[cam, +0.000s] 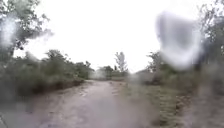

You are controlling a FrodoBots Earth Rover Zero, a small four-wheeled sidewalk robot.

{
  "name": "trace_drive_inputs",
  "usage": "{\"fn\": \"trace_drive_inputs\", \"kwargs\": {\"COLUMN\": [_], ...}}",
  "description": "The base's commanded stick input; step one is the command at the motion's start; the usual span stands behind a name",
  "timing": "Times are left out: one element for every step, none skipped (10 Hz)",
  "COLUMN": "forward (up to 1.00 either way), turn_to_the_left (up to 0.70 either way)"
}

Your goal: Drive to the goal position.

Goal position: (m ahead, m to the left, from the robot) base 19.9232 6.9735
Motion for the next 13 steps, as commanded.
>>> {"fn": "trace_drive_inputs", "kwargs": {"forward": [0.70,0.70,0.70,0.70,0.70,0.70,0.70,0.70,0.70,0.70,0.70,0.70,0.70], "turn_to_the_left": [0.00,0.00,0.00,0.00,0.00,0.00,0.00,0.00,0.05,0.12,0.14,0.08,0.00]}}
